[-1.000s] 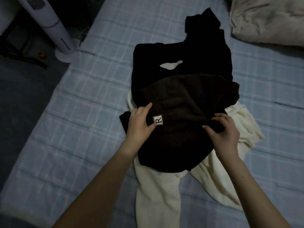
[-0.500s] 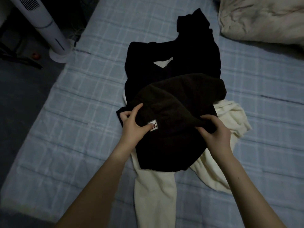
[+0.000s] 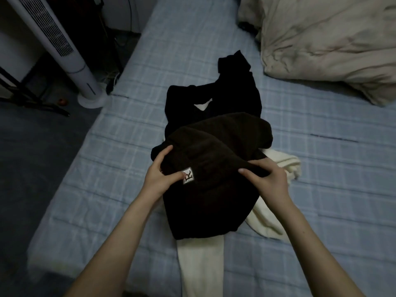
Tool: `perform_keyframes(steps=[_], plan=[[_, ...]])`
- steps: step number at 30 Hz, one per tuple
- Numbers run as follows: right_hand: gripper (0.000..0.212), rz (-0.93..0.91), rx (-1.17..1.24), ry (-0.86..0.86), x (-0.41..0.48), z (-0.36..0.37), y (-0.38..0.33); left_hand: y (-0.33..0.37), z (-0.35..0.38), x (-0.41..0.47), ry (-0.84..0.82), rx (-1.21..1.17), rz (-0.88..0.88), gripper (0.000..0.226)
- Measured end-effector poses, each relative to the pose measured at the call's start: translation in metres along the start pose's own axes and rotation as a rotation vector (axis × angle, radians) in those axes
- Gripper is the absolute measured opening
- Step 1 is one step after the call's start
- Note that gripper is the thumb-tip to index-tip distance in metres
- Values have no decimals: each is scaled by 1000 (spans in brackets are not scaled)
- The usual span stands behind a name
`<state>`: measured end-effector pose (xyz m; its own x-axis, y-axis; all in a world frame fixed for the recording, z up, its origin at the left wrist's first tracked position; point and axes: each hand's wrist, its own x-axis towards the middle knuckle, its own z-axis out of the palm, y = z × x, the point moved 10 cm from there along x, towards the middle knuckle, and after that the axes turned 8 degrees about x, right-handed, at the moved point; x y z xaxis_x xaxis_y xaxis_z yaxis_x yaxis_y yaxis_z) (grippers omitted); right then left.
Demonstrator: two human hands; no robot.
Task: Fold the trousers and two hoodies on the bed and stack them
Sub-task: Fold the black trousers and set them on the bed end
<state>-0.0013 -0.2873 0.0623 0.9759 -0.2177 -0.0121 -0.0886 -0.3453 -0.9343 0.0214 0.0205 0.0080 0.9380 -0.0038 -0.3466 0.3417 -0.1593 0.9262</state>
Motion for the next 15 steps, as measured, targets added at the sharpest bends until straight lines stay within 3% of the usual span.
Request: perform_keyframes(steps=[7,15], plan=[[18,-103,80,96,-34,-50,-71,81,-7,-69,-21,-4,125,82],[18,-362,163,178,-57,-130,-188,190,0,-134,13,7,346,81]])
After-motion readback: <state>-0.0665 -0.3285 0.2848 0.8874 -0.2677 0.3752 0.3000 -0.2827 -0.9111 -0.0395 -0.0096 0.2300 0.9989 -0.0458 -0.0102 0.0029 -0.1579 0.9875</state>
